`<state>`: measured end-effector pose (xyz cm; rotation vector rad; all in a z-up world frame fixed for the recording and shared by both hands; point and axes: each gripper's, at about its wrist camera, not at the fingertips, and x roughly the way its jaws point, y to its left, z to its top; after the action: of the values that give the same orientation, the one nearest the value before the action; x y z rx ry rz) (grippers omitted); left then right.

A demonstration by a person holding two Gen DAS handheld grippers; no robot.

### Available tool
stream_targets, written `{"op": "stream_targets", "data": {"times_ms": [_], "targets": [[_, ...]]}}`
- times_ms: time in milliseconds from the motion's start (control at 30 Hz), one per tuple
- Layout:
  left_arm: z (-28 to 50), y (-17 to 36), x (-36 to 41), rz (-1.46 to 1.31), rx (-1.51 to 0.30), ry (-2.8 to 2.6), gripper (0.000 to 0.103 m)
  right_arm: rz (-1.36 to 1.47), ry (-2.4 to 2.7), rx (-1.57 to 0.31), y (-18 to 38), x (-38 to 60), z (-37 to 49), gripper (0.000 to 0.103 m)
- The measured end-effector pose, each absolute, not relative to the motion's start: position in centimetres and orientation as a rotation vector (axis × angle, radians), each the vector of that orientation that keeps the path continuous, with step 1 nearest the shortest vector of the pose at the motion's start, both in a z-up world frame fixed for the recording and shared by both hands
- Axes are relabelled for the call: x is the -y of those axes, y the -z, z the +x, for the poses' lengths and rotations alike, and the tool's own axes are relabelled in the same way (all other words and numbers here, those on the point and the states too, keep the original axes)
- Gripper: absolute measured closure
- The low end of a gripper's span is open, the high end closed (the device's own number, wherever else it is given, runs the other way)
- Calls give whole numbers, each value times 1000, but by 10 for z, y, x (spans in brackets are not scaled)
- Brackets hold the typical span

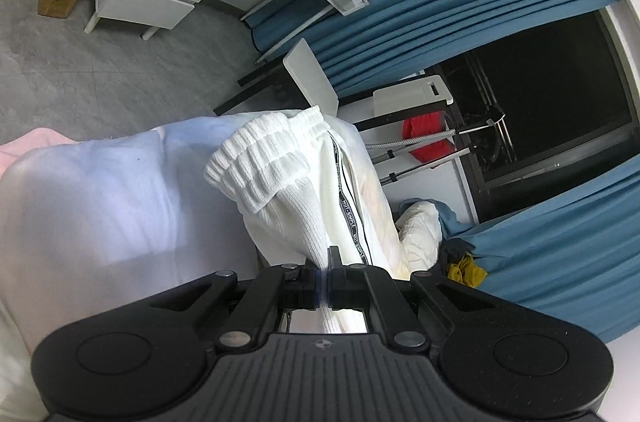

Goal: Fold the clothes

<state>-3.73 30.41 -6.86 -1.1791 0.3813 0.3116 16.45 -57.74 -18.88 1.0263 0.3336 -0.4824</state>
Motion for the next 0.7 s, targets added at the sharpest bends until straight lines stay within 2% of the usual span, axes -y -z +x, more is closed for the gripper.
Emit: {"op": "stream_targets", "data": {"times_ms": [200,367,533,700], "targets": [[-26,62,-309,-1216,-368,-299,100,1043,459,-317,185,578,163,94],[18,28,-316,-1159,-377,-266,100,1023,416,-298,159,576,185,94],[101,4,-334,-1161,-400,-249,100,955,398,-304,128,565,258,94],[214,-1,-343,-1104,-447,-282,100,844,396,-357,110,542,370,94]]}}
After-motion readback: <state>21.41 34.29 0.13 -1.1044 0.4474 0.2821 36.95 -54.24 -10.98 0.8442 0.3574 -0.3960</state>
